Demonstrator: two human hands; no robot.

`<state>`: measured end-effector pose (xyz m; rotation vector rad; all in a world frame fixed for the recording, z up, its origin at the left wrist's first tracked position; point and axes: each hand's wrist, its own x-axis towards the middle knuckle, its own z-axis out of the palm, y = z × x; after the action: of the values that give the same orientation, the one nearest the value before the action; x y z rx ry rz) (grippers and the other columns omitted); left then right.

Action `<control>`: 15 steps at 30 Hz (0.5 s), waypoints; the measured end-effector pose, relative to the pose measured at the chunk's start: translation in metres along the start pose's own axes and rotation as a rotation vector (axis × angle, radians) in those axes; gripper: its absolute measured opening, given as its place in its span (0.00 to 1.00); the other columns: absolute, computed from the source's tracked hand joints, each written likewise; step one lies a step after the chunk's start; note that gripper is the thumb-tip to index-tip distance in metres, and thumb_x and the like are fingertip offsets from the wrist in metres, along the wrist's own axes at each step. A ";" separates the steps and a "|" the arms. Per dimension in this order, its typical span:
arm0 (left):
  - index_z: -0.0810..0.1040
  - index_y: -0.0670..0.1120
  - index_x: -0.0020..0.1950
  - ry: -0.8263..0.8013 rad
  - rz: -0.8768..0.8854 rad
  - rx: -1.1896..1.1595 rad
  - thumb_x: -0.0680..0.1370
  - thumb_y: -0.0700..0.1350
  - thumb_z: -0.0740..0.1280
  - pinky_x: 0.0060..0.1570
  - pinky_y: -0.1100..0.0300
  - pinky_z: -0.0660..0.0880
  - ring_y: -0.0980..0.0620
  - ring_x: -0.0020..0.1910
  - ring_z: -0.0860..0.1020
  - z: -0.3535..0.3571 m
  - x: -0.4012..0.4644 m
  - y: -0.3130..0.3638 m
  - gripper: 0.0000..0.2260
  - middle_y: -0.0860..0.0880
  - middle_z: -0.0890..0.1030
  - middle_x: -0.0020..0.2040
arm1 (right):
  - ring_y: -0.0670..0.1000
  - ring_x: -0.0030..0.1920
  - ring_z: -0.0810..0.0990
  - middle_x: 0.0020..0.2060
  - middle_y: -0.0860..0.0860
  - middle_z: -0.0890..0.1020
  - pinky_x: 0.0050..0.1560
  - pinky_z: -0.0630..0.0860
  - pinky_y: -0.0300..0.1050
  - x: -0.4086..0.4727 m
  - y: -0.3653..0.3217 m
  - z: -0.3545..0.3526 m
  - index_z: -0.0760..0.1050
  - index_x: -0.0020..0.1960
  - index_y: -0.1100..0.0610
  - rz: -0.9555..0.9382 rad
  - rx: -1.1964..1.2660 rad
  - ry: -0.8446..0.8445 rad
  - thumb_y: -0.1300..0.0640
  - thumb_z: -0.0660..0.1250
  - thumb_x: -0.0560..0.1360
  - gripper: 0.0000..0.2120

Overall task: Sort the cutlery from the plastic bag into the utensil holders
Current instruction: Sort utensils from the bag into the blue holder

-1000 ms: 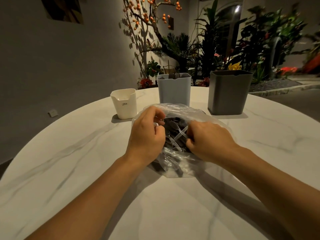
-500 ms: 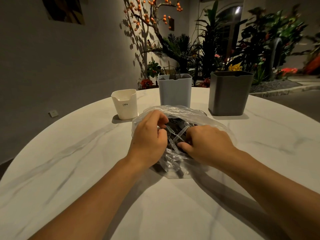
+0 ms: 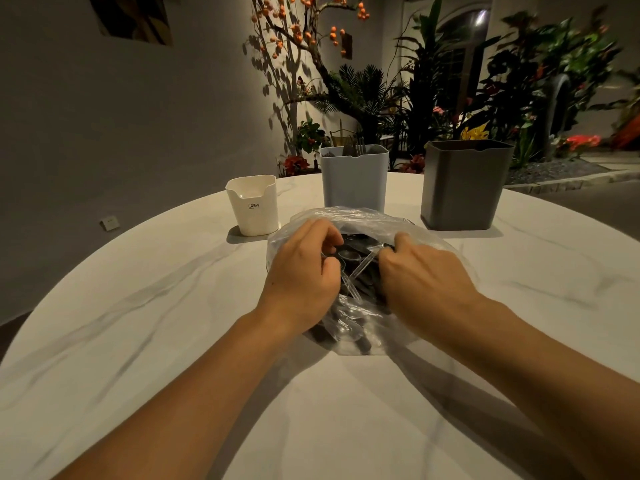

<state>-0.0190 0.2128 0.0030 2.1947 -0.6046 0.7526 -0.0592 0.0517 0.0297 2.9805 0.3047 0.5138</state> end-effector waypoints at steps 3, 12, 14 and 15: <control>0.74 0.49 0.53 0.023 -0.008 -0.007 0.77 0.35 0.65 0.50 0.68 0.74 0.55 0.50 0.76 -0.001 0.001 -0.001 0.10 0.53 0.77 0.50 | 0.50 0.43 0.71 0.53 0.54 0.71 0.43 0.73 0.43 0.000 0.003 -0.007 0.72 0.67 0.57 0.011 0.049 0.080 0.51 0.65 0.81 0.17; 0.73 0.47 0.70 -0.006 0.207 0.221 0.76 0.41 0.72 0.66 0.67 0.70 0.57 0.63 0.72 -0.009 0.008 -0.005 0.22 0.52 0.76 0.65 | 0.50 0.44 0.73 0.45 0.50 0.72 0.41 0.67 0.40 0.005 0.015 -0.012 0.79 0.59 0.53 0.027 0.248 0.083 0.52 0.59 0.83 0.12; 0.70 0.46 0.73 -0.084 0.292 0.305 0.77 0.42 0.72 0.70 0.51 0.71 0.50 0.70 0.70 -0.005 0.007 -0.004 0.26 0.49 0.74 0.69 | 0.49 0.44 0.72 0.45 0.48 0.70 0.40 0.64 0.38 0.003 0.012 -0.015 0.77 0.61 0.53 -0.005 0.230 0.078 0.51 0.61 0.82 0.11; 0.69 0.45 0.75 -0.111 0.317 0.345 0.77 0.42 0.72 0.72 0.48 0.69 0.48 0.72 0.69 -0.003 0.006 -0.003 0.26 0.48 0.73 0.71 | 0.48 0.45 0.70 0.46 0.48 0.69 0.42 0.65 0.37 0.001 0.009 -0.018 0.76 0.63 0.52 -0.028 0.215 0.071 0.50 0.62 0.82 0.12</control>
<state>-0.0138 0.2154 0.0071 2.5007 -0.9543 0.9607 -0.0627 0.0441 0.0481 3.1632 0.4340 0.6223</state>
